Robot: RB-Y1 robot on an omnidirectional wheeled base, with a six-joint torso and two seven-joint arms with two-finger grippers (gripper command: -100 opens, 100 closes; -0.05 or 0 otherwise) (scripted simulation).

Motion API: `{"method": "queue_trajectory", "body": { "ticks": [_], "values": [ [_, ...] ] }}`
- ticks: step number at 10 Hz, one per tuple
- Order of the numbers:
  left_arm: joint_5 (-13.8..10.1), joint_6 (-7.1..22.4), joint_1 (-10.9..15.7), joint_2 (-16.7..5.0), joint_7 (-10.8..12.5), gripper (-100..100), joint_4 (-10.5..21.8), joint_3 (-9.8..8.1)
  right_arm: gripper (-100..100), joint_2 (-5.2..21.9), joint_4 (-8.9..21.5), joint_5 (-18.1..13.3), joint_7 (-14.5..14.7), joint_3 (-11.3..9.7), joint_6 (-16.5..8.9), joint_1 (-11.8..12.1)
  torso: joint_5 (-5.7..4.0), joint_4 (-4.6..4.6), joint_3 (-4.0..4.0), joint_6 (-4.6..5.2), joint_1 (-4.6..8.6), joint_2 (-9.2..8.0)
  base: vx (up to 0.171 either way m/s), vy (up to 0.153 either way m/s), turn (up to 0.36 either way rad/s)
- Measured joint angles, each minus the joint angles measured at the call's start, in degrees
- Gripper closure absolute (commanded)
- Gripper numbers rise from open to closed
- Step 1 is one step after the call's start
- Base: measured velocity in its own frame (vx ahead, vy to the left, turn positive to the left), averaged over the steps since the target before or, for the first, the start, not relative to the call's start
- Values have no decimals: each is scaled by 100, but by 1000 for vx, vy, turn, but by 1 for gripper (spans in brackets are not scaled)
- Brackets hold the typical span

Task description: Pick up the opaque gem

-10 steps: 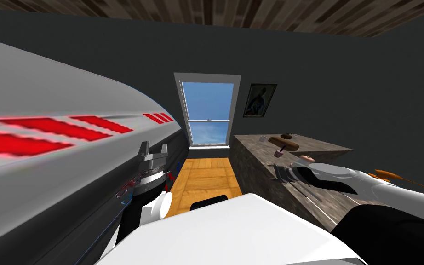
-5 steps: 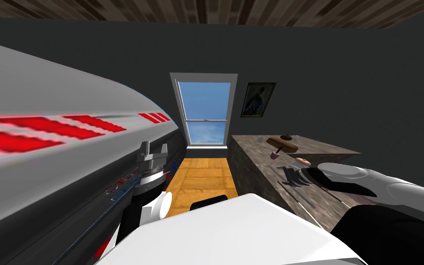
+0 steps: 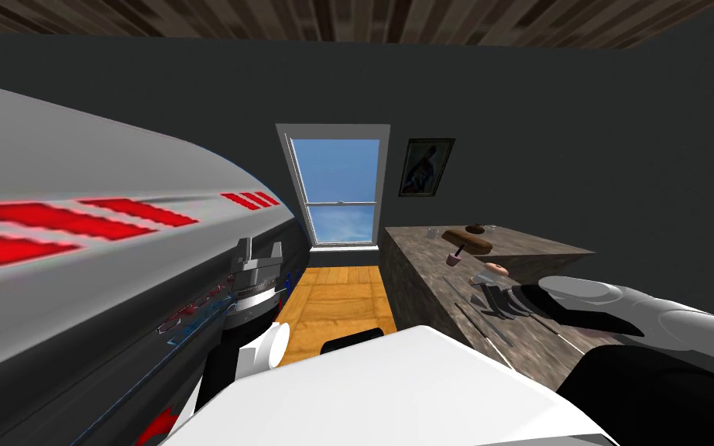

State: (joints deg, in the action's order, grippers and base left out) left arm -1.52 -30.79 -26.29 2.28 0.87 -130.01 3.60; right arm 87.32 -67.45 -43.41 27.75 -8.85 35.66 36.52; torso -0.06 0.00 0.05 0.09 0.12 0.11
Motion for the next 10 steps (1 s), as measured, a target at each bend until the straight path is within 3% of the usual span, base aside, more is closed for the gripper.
{"method": "queue_trajectory", "body": {
  "ticks": [5, 6, 10],
  "values": [
    [0, 0, 0, 0, 0, 0, 0, 0, -100, 22, -702, -144, 77, -22, -493, 280, -49, 17, 38, -34, 24, 60, 106, -25, -129],
    [0, 0, 1, 0, 0, 0, 0, 1, 100, 21, -714, -151, 75, -30, -512, 280, -54, 15, 34, -40, 28, 52, 6, 0, 6],
    [0, 0, 1, 0, 0, 0, 0, 1, 100, 20, -710, -145, 67, -25, -513, 278, -57, 15, 27, -43, 31, 38, 1, 0, -3]
  ]
}}
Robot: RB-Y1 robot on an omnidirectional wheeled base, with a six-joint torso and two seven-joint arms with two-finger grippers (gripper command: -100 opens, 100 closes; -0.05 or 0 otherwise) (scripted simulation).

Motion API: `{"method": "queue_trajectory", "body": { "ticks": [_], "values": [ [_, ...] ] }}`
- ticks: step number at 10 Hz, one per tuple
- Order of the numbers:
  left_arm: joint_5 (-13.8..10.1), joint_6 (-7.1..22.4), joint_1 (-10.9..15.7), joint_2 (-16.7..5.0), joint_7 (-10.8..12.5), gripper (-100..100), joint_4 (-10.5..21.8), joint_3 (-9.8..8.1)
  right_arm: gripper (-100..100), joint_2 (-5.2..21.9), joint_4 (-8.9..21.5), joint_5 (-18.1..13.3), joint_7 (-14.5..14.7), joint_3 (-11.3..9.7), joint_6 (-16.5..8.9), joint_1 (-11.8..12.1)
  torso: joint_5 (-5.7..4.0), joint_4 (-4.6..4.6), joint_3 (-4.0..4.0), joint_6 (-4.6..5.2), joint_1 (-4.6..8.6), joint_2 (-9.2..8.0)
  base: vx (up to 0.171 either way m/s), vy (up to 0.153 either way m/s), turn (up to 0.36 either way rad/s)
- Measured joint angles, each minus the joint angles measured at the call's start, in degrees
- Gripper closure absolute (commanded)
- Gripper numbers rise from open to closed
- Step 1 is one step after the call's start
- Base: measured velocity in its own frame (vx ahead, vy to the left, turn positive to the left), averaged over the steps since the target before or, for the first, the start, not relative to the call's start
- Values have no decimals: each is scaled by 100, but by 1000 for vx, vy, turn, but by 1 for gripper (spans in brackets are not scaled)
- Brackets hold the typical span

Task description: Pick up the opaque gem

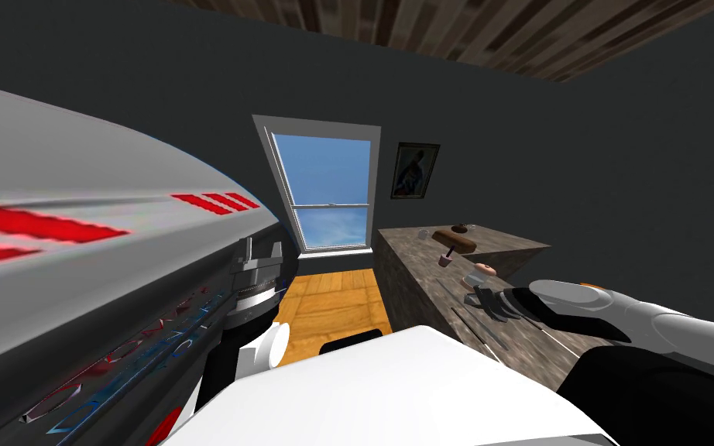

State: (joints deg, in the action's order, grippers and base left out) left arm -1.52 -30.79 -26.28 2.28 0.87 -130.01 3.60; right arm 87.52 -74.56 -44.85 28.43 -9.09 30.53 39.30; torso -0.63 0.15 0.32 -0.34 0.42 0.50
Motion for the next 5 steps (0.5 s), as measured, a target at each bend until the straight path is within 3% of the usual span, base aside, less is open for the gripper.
{"method": "queue_trajectory", "body": {
  "ticks": [1, 2, 5],
  "values": [
    [0, 0, 0, 0, 0, 0, 0, 0, 0, 0, 0, 0, 0, 0, 0, 0, 0, 0, 0, 0, 0, 0, 0, 0, 0],
    [0, 0, 0, 0, 0, 0, 0, 0, 100, 0, 0, 1, -1, 1, -1, -1, 0, 0, 0, 0, 1, 0, -53, 15, 160],
    [0, 0, 1, 0, 0, 0, 0, 0, 100, -24, 282, 47, -18, -2, 198, -142, 2, -5, -16, -2, -6, -29, -90, 22, 129]
  ]
}}
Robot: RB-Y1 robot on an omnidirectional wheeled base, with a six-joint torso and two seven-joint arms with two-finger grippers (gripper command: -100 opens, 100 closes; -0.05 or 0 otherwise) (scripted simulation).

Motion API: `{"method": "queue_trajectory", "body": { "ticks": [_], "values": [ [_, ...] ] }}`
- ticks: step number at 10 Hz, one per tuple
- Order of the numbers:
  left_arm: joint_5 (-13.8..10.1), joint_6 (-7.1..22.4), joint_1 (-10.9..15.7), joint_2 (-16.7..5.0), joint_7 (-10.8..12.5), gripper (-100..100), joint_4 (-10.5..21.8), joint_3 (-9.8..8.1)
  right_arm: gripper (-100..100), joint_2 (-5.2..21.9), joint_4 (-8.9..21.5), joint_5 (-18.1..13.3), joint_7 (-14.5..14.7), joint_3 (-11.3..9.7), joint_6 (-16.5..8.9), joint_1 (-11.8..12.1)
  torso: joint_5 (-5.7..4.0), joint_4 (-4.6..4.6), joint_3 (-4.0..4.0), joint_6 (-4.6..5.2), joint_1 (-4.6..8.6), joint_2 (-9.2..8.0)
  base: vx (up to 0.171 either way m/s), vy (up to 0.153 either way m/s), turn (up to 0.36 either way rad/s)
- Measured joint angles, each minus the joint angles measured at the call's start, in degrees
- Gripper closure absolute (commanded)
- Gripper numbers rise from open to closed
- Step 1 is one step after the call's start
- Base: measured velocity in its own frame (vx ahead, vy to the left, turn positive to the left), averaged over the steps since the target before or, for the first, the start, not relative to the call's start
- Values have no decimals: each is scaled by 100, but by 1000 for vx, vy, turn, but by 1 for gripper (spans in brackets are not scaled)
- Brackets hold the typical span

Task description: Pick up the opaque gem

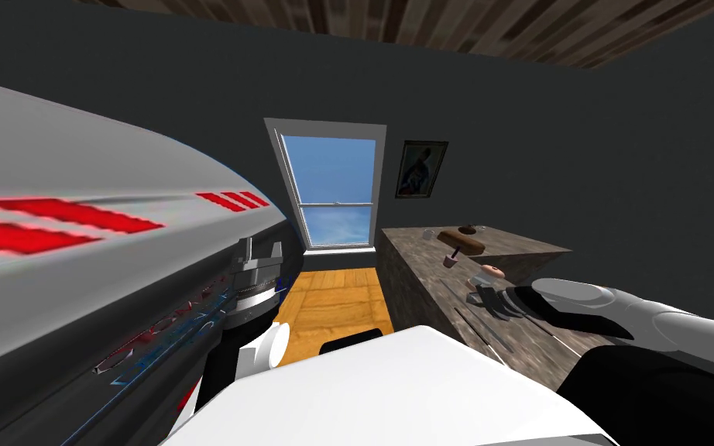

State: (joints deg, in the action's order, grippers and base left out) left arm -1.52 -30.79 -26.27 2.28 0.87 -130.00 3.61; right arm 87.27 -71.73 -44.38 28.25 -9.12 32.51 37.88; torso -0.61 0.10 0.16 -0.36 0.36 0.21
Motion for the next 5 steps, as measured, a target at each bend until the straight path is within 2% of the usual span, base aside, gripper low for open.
{"method": "queue_trajectory", "body": {
  "ticks": [2, 4, 5],
  "values": [
    [0, 0, 1, 0, 0, 0, 0, 0, 100, -10, 241, 47, -21, 5, 158, -83, 0, -2, -6, -2, -3, -11, -114, 32, 151],
    [0, 0, 0, 0, 0, 0, 0, 0, 100, -9, 483, 97, -50, 16, 324, -175, 1, -1, -4, 0, -6, -6, -62, 24, 54],
    [0, 0, -1, 0, 0, 0, 0, 0, 0, -11, 499, 98, -52, 15, 343, -184, 0, 2, 4, 2, 0, 8, -7, 3, -6]
  ]
}}
